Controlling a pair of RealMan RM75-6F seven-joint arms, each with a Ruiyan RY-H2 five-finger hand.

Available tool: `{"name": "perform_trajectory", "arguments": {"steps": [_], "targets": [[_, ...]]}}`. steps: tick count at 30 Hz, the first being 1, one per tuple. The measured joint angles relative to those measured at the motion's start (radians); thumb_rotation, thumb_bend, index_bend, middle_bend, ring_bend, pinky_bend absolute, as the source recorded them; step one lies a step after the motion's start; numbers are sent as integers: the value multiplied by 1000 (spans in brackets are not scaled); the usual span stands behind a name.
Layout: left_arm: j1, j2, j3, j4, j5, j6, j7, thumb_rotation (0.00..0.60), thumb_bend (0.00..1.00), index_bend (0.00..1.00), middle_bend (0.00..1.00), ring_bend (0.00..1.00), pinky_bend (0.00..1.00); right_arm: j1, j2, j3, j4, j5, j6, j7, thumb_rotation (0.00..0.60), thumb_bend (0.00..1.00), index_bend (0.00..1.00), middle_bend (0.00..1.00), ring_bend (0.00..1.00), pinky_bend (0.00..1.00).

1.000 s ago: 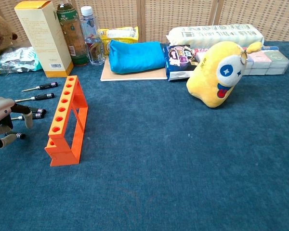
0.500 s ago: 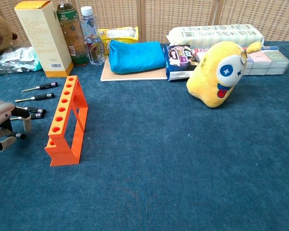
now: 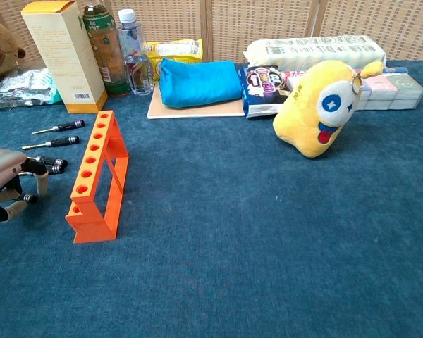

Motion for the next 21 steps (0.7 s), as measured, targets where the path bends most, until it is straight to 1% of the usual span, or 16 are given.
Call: {"name": "perform_trajectory", "arguments": {"steps": [5, 15, 21], "targets": [[3, -3, 1, 3, -7, 5, 9, 600, 414, 473, 1000, 1000, 1000, 0, 1, 0, 0, 1, 0, 3, 600, 21, 19, 0, 0, 68], [5, 3, 2, -4, -8, 12, 10, 600, 417, 583, 1000, 1000, 1000, 3, 5, -5, -3, -6, -5, 15, 600, 22, 19, 0, 0, 71], [2, 2, 3, -9, -13, 8, 21, 600, 417, 587, 1000, 1000, 1000, 2, 7, -5, -2, -6, -4, 20, 600, 22, 19, 0, 2, 72]]}}
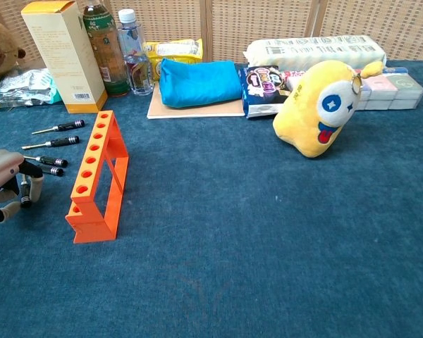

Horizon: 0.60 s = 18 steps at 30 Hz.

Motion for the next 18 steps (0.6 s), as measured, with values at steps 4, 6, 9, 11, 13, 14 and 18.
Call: {"name": "perform_trajectory", "arguments": {"steps": [4, 6, 9, 11, 13, 14, 18], "targets": [[2, 9, 0, -19, 2, 7, 2, 600, 417, 587, 1000, 1000, 1000, 1, 2, 0, 0, 0, -2, 3, 600, 22, 19, 0, 2, 72], [4, 17, 0, -35, 4, 14, 1, 600, 418, 588, 1000, 1000, 1000, 1, 3, -1, 0, 0, -2, 4, 600, 22, 19, 0, 4, 72], [10, 41, 2, -73, 11, 26, -2, 600, 418, 587, 1000, 1000, 1000, 1, 3, -2, 0, -2, -3, 5, 600, 22, 19, 0, 6, 74], [16, 66, 5, -110, 18, 38, -7, 600, 418, 587, 1000, 1000, 1000, 2, 3, -3, -1, -3, -4, 4, 600, 22, 19, 0, 7, 75], [22, 93, 7, -146, 26, 50, -13, 600, 418, 587, 1000, 1000, 1000, 2, 4, -4, -1, -4, -5, 4, 600, 22, 19, 0, 8, 76], [27, 114, 9, -172, 32, 59, -19, 600, 418, 588, 1000, 1000, 1000, 2, 4, -5, -1, -5, -6, 3, 600, 22, 19, 0, 9, 76], [44, 190, 17, -251, 57, 86, -51, 600, 418, 587, 1000, 1000, 1000, 4, 1, -7, -4, -8, -10, -6, 600, 22, 19, 0, 9, 77]]}}
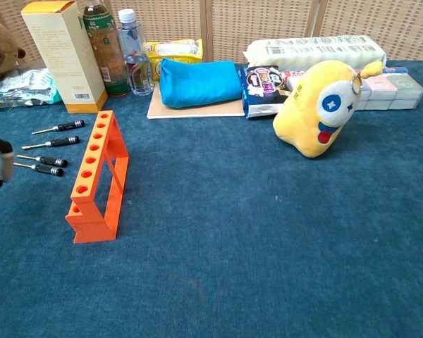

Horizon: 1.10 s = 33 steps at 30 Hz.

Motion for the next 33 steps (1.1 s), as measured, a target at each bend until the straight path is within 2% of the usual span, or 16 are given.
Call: {"name": "perform_trajectory", "arguments": {"steps": [7, 16, 25, 33], "targets": [[18, 98, 11, -87, 32, 4, -124, 600, 417, 587, 1000, 1000, 1000, 3, -5, -2, -3, 1, -9, -18, 600, 22, 19, 0, 11, 79], [7, 254, 22, -168, 76, -90, -416, 600, 418, 587, 1000, 1000, 1000, 4, -10, -4, -5, 0, -15, -34, 600, 22, 19, 0, 12, 81], [-27, 412, 44, -211, 191, -188, -759, 600, 417, 587, 1000, 1000, 1000, 7, -17, -6, -7, -2, -21, -59, 600, 23, 19, 0, 12, 84], [-73, 508, 86, -210, 346, -246, -1155, 600, 417, 587, 1000, 1000, 1000, 8, -23, -9, -12, -3, -25, -78, 600, 23, 19, 0, 12, 87]]}}
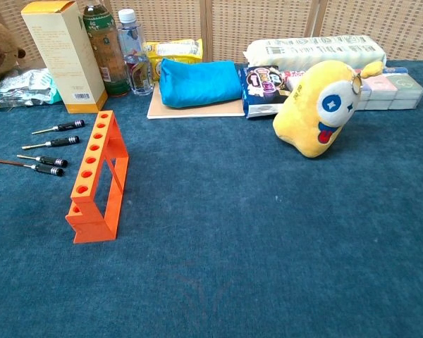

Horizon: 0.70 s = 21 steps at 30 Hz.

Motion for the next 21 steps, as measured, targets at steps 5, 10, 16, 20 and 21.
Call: {"name": "perform_trajectory", "arguments": {"steps": [5, 10, 16, 20, 21], "targets": [[-61, 68, 20, 20, 79, -41, -214, 600, 417, 587, 1000, 1000, 1000, 1, -2, 1, -2, 3, -2, -6, 600, 23, 19, 0, 13, 90], [-107, 113, 22, 9, 84, -88, -232, 600, 417, 588, 1000, 1000, 1000, 1, -3, 2, -4, 6, -3, -10, 600, 23, 19, 0, 13, 91], [-168, 153, 24, -24, 91, -160, -332, 600, 417, 587, 1000, 1000, 1000, 2, -4, 1, -5, 4, -5, -16, 600, 23, 19, 0, 13, 92], [-236, 181, 27, -39, 115, -219, -486, 600, 417, 588, 1000, 1000, 1000, 3, -5, 0, -7, 4, -6, -20, 600, 23, 19, 0, 13, 93], [-251, 186, 28, -42, 121, -230, -514, 600, 417, 587, 1000, 1000, 1000, 3, -5, 0, -7, 4, -5, -20, 600, 23, 19, 0, 13, 93]]}}
